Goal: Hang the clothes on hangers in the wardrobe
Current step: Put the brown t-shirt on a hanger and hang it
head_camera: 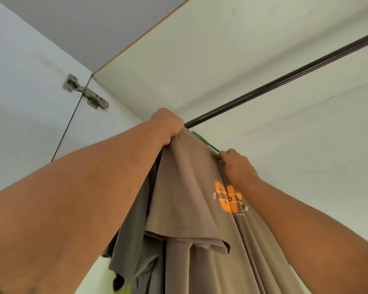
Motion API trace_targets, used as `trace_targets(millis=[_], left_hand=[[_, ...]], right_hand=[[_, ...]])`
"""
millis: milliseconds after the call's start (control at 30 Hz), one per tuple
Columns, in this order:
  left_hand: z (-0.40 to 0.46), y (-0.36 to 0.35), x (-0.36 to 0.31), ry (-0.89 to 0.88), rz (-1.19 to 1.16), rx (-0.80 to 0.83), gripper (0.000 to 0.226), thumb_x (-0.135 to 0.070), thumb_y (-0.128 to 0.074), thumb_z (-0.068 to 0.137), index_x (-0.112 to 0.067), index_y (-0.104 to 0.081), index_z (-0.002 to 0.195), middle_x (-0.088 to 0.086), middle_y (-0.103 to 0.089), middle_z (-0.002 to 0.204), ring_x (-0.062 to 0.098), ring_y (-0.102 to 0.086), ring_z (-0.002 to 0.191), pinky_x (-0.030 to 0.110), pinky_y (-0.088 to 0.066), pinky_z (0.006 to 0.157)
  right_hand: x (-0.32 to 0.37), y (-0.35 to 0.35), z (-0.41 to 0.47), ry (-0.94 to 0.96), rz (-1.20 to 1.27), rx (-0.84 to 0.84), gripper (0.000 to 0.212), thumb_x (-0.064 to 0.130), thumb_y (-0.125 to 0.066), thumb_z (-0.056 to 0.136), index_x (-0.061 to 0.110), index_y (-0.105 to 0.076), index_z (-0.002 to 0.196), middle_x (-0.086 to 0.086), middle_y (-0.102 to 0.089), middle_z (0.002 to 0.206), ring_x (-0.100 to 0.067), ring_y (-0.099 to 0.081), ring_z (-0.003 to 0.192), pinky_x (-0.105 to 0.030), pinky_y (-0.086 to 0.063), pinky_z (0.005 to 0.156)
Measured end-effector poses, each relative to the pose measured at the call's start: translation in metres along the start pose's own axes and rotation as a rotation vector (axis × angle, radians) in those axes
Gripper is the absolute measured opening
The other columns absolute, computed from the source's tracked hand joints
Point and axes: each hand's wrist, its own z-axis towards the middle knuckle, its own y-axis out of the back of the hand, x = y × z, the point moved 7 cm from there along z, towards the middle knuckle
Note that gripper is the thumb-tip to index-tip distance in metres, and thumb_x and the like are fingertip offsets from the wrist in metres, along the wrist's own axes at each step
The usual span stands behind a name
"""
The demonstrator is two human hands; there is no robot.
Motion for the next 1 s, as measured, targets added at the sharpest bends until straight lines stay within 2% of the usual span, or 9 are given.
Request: trace_targets(millis=[167,300,433,500,600,733,833,933,1000], left_hand=[[0.031,0.003,-0.005,-0.132,-0.077,-0.081,0.033,-0.013,-0.067,0.084,0.003,-0.060,0.112,0.018,-0.061,0.109,0.026,-0.058,0.090,0.025,-0.041,0.063],[0.037,0.020,-0.004,-0.191,-0.063,-0.125,0.024,-0.010,-0.064,0.083,0.001,-0.061,0.104,0.011,-0.059,0.096,0.020,-0.054,0.082,0.023,-0.039,0.053],[0.021,0.035,0.009,-0.219,0.112,-0.214,0.012,-0.005,-0.061,0.081,-0.008,-0.052,0.074,0.003,-0.053,0.076,0.020,-0.053,0.075,0.023,-0.036,0.049],[0.010,0.038,0.016,-0.234,0.113,-0.223,0.009,-0.001,-0.060,0.079,-0.003,-0.064,0.087,0.008,-0.064,0.088,0.025,-0.061,0.086,0.032,-0.053,0.064],[-0.002,0.043,0.023,-0.219,0.116,-0.213,0.029,0.003,-0.054,0.080,0.000,-0.067,0.106,0.014,-0.067,0.105,0.027,-0.062,0.097,0.035,-0.053,0.082],[-0.019,0.044,0.016,-0.204,0.109,-0.162,0.014,0.003,-0.047,0.078,-0.007,-0.055,0.081,0.002,-0.051,0.077,0.018,-0.049,0.074,0.023,-0.037,0.053],[-0.041,0.041,0.009,-0.195,0.145,-0.098,0.017,0.000,-0.049,0.082,-0.016,-0.049,0.085,-0.004,-0.040,0.077,0.014,-0.041,0.075,0.020,-0.033,0.056],[-0.063,0.040,0.006,-0.152,0.187,-0.017,0.037,-0.002,-0.050,0.087,-0.010,-0.046,0.123,0.001,-0.043,0.100,0.017,-0.040,0.092,0.024,-0.037,0.068],[-0.078,0.043,0.006,-0.100,0.210,0.036,0.053,-0.002,-0.051,0.086,-0.007,-0.033,0.136,0.004,-0.044,0.105,0.018,-0.043,0.088,0.024,-0.037,0.062]], right_hand=[[0.006,-0.016,0.036,-0.065,0.085,-0.098,0.023,0.009,-0.037,0.098,0.011,-0.054,0.114,-0.016,-0.047,0.116,-0.039,-0.054,0.099,-0.034,-0.038,0.072],[0.022,-0.024,0.046,-0.052,0.134,-0.149,0.026,0.005,-0.037,0.097,0.011,-0.051,0.118,-0.017,-0.046,0.119,-0.040,-0.054,0.099,-0.037,-0.041,0.077],[0.046,-0.047,0.032,-0.021,0.203,-0.130,0.026,0.003,-0.036,0.098,0.009,-0.048,0.120,-0.017,-0.045,0.120,-0.038,-0.056,0.097,-0.039,-0.044,0.076],[0.057,-0.062,0.020,-0.015,0.216,-0.096,0.027,0.002,-0.036,0.097,0.009,-0.047,0.121,-0.018,-0.045,0.122,-0.038,-0.056,0.099,-0.038,-0.040,0.073],[0.066,-0.076,0.007,-0.028,0.218,-0.056,0.035,-0.004,-0.037,0.093,0.008,-0.045,0.124,-0.019,-0.041,0.129,-0.039,-0.056,0.099,-0.039,-0.041,0.073],[0.056,-0.062,-0.003,-0.120,0.326,-0.109,0.034,-0.002,-0.034,0.093,0.006,-0.043,0.125,-0.019,-0.042,0.126,-0.039,-0.054,0.099,-0.038,-0.042,0.074],[0.053,-0.044,-0.012,-0.137,0.406,-0.135,0.037,0.004,-0.036,0.096,0.010,-0.037,0.133,-0.016,-0.042,0.125,-0.038,-0.051,0.104,-0.045,-0.047,0.081],[0.062,-0.027,-0.026,-0.152,0.447,-0.098,0.033,0.010,-0.039,0.098,0.009,-0.038,0.131,-0.017,-0.040,0.124,-0.037,-0.050,0.103,-0.041,-0.043,0.080],[0.074,-0.011,-0.037,-0.136,0.460,-0.108,0.031,0.015,-0.041,0.098,0.009,-0.040,0.129,-0.016,-0.041,0.124,-0.036,-0.049,0.105,-0.044,-0.043,0.086]])
